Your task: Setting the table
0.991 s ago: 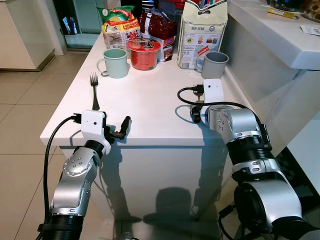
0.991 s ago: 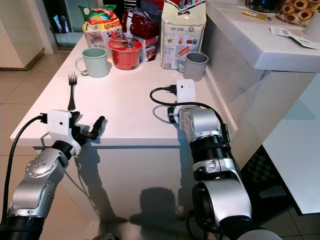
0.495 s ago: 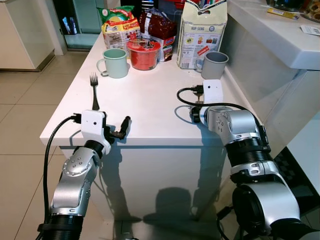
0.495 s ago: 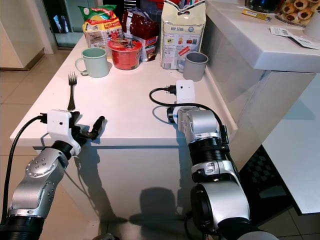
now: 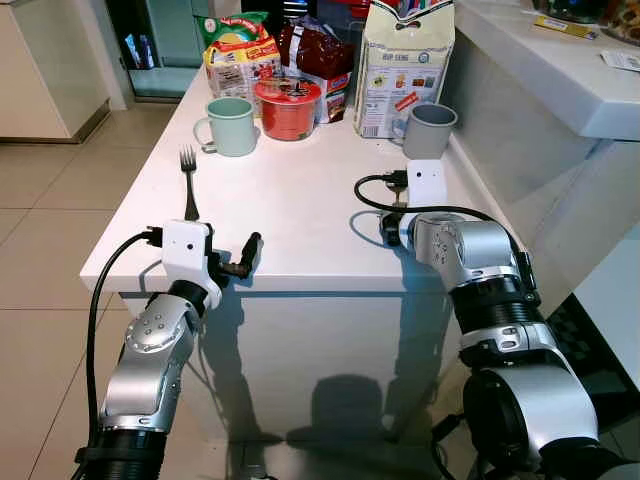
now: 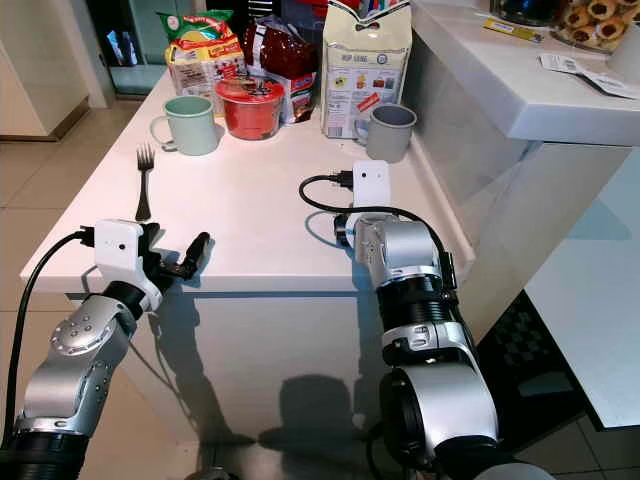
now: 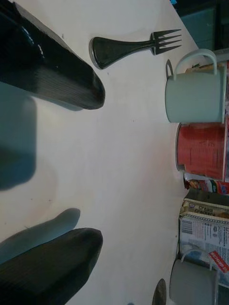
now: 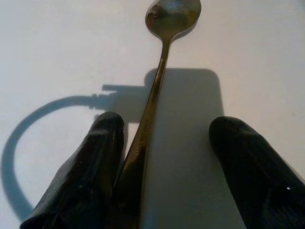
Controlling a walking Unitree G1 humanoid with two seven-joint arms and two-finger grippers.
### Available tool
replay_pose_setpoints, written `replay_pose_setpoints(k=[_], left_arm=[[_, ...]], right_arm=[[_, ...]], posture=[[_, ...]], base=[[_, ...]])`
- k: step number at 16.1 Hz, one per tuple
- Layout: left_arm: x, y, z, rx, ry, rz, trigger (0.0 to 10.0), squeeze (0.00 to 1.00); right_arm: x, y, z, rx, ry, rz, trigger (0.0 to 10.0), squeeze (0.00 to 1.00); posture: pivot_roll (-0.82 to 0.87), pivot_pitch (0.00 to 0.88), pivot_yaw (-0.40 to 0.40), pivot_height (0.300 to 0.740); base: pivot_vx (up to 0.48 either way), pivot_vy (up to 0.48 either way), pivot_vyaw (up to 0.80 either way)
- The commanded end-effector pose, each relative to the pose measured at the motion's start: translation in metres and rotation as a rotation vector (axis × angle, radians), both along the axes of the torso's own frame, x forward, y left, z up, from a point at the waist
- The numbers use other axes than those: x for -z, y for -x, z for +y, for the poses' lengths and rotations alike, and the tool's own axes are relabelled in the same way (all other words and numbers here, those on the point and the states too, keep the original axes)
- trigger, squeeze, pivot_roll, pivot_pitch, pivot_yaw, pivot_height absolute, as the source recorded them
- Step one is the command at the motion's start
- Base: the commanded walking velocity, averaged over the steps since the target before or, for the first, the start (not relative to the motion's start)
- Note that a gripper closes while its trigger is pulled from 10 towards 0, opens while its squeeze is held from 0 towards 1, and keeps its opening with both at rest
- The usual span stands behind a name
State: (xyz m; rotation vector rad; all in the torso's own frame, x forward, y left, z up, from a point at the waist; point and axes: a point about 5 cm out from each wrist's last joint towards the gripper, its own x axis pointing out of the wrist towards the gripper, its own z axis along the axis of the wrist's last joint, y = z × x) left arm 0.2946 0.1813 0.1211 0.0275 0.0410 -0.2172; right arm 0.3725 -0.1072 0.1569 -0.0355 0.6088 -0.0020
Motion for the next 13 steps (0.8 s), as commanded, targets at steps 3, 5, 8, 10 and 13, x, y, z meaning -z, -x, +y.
replay_pose_setpoints(k=[3, 5, 8, 10, 13], left_arm=[[-0.0089, -0.004, 0.0001, 0.001, -0.019, -0.033, 10.0, 0.0], [-0.0081, -0.0037, -0.0001, 0.002, -0.019, -0.031, 10.0, 0.0], [-0.0082, -0.0038, -0.0001, 0.001, -0.019, -0.03, 10.0, 0.0], [-0.0087, -0.0041, 0.0003, 0.001, -0.02, -0.031, 10.0, 0.0], [-0.0079, -0.0039, 0.0007, -0.004, -0.019, -0.031, 10.0, 0.0]], right_arm=[[0.0255, 0.0113, -0.0042, 0.017, 0.002, 0.133, 10.0, 0.0], [0.0271, 0.0121, -0.0037, 0.019, -0.001, 0.133, 10.0, 0.0], [0.0247, 0.0105, -0.0026, 0.021, -0.007, 0.118, 10.0, 0.0], [0.0279, 0.0125, 0.0025, 0.004, -0.019, 0.13, 10.0, 0.0], [0.0296, 0.0122, -0.0004, 0.012, -0.02, 0.133, 10.0, 0.0]], posture=[[0.14, 0.0, -0.02, 0.74], [0.14, 0.0, -0.019, 0.74], [0.14, 0.0, -0.016, 0.74], [0.14, 0.0, -0.017, 0.74], [0.14, 0.0, -0.021, 0.74]], base=[[0.0, 0.0, 0.0], [0.0, 0.0, 0.0], [0.0, 0.0, 0.0], [0.0, 0.0, 0.0], [0.0, 0.0, 0.0]])
